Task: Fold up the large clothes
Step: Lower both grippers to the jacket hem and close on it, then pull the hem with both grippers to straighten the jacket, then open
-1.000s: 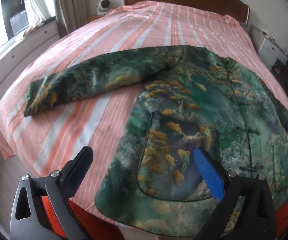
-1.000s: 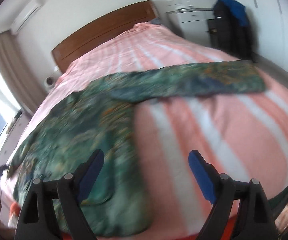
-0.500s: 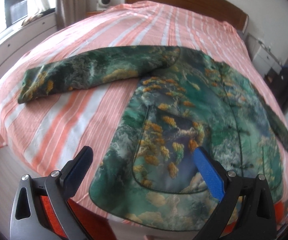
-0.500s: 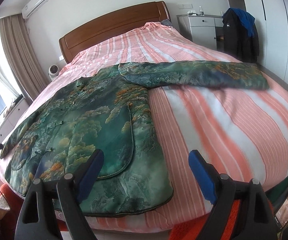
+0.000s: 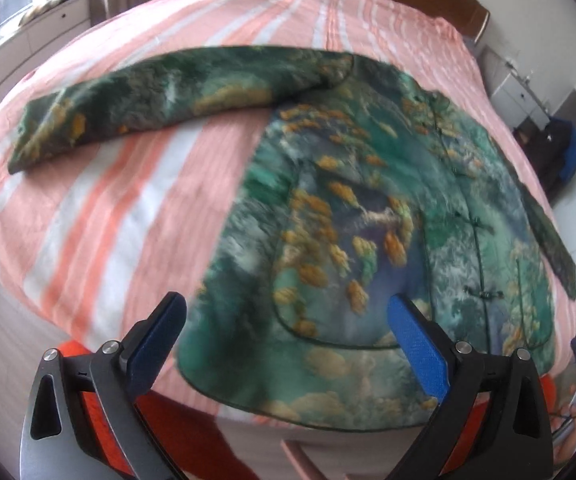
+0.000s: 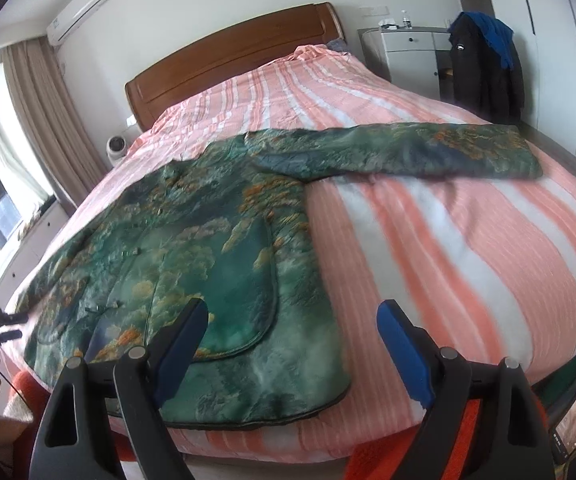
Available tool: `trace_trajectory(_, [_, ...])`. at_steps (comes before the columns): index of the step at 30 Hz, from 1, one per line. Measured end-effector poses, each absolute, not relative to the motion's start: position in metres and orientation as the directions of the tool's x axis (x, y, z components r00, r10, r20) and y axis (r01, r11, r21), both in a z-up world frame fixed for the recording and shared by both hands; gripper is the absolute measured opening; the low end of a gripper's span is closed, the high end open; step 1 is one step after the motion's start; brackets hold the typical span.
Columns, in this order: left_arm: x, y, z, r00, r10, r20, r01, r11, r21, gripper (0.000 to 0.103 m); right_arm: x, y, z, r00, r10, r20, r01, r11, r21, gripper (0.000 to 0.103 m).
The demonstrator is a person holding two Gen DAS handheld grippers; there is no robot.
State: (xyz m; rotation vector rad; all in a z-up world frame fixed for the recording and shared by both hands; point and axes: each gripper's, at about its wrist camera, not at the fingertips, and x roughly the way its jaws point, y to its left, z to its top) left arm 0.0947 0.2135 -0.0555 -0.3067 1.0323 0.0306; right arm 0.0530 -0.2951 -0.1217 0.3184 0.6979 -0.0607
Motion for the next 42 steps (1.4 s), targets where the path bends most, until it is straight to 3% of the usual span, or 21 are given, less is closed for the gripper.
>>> trace_trajectory(4, [0.096,0.248,-0.061,0.524,-0.12,-0.843,-0.184,0.951,-0.25,0.101,0.057,-0.329,-0.126,0.722,0.124,-0.681,0.19,0.91,0.368,0.087])
trace_trajectory(9, [0.107,0.258,-0.11,0.384,-0.21,-0.899,-0.198,0.932,-0.303,0.101,0.074,-0.332,-0.165,0.6,0.364,-0.713,0.148,0.824,0.546,0.087])
trace_trajectory(11, [0.107,0.254,-0.125,0.354,-0.281,-0.892,-0.2,0.909,-0.366,0.101,0.081,-0.323,-0.177,0.568,0.374,-0.733,0.149,0.829,0.538,0.087])
trace_trajectory(14, [0.104,0.248,-0.128,0.372,-0.279,-0.885,-0.204,0.906,-0.371,0.099,0.088,-0.306,-0.188,0.545,0.392,-0.741,0.126,0.835,0.535,0.087])
trace_trajectory(15, [0.103,0.246,-0.127,0.374,-0.287,-0.882,-0.201,0.903,-0.379,0.096,0.088,-0.303,-0.189,0.54,0.393,-0.744,0.123,0.838,0.531,0.082])
trace_trajectory(17, [0.101,0.242,-0.125,0.37,-0.317,-0.873,-0.188,0.895,-0.405,0.058,0.088,-0.297,-0.189,0.521,0.399,-0.754,0.111,0.845,0.523,0.069])
trace_trajectory(18, [0.101,0.241,-0.124,0.368,-0.322,-0.872,-0.181,0.895,-0.407,0.049,0.087,-0.295,-0.189,0.511,0.385,-0.769,0.114,0.856,0.504,0.056])
trace_trajectory(19, [0.099,0.238,-0.121,0.369,-0.298,-0.881,-0.177,0.907,-0.381,0.028,0.086,-0.294,-0.187,0.51,0.363,-0.78,0.116,0.869,0.481,0.045])
trace_trajectory(20, [0.098,0.236,-0.12,0.368,-0.289,-0.884,-0.168,0.914,-0.369,0.017,0.085,-0.293,-0.185,0.512,0.354,-0.782,0.115,0.875,0.471,0.019])
trace_trajectory(23, [0.094,0.234,-0.113,0.378,-0.29,-0.879,-0.15,0.918,-0.368,0.011,0.08,-0.291,-0.174,0.529,0.34,-0.778,0.101,0.885,0.455,0.014])
trace_trajectory(30, [0.087,0.227,-0.103,0.339,-0.222,-0.914,-0.1,0.958,-0.27,0.01,0.062,-0.287,-0.155,0.528,0.308,-0.791,0.107,0.9,0.422,0.011])
trace_trajectory(34, [0.099,0.221,-0.11,0.336,-0.171,-0.926,-0.12,0.968,-0.222,0.018,0.075,-0.29,-0.177,0.507,0.29,-0.812,0.142,0.901,0.411,0.012])
trace_trajectory(36, [0.098,0.22,-0.105,0.346,-0.155,-0.925,-0.122,0.971,-0.208,0.025,0.079,-0.292,-0.182,0.513,0.282,-0.811,0.168,0.893,0.417,0.025])
trace_trajectory(38, [0.092,0.219,-0.093,0.383,-0.126,-0.915,-0.109,0.978,-0.18,0.05,0.079,-0.293,-0.178,0.521,0.263,-0.812,0.172,0.9,0.401,0.039])
trace_trajectory(39, [0.088,0.22,-0.083,0.413,-0.115,-0.903,-0.103,0.98,-0.172,0.055,0.077,-0.293,-0.174,0.53,0.254,-0.809,0.169,0.903,0.394,0.051])
trace_trajectory(42, [0.078,0.225,-0.053,0.505,-0.077,-0.859,-0.103,0.983,-0.149,0.069,0.068,-0.3,-0.159,0.573,0.184,-0.799,0.184,0.92,0.345,0.064])
